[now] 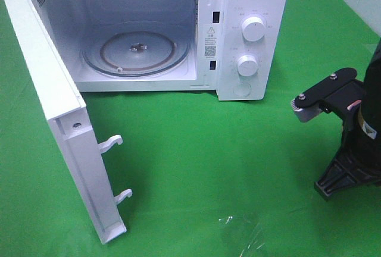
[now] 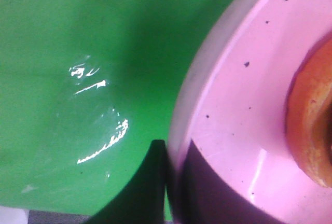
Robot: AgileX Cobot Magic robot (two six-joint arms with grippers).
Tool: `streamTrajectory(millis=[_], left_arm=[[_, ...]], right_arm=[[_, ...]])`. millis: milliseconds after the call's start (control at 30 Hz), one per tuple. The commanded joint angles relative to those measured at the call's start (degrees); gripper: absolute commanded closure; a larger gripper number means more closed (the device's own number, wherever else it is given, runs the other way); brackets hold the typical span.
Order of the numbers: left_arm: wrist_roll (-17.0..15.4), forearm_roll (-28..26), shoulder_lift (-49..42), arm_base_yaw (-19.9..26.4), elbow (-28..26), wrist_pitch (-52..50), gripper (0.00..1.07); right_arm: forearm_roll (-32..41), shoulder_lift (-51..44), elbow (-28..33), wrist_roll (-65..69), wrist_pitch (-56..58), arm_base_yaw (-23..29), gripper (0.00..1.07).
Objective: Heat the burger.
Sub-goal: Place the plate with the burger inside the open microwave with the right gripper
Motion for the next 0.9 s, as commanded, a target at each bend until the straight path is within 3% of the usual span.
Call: streamTrajectory(millis=[33, 433, 500, 900], left_arm=[[-0.11, -0.46, -0.92, -0.29, 0.17, -0.63, 0.13], [-0.11, -0.46, -0.92, -0.29, 0.17, -0.63, 0.13], [-0.11, -0.46, -0.92, -0.29, 0.17, -0.63, 0.13], [-0.11, -0.46, -0.92, -0.29, 0.17, -0.63, 0.13]], right_arm=[[-3.27, -2.23, 2.23, 0.69, 3.04, 3.44, 1.07], [-3.27, -3.15, 4.98, 1.78, 4.87, 13.12, 1.07], [-3.27, -3.15, 5.21, 2.23, 6.13, 17.53, 1.07], [-3.27, -3.15, 5.21, 5.27, 7.73, 29.34, 1.07]])
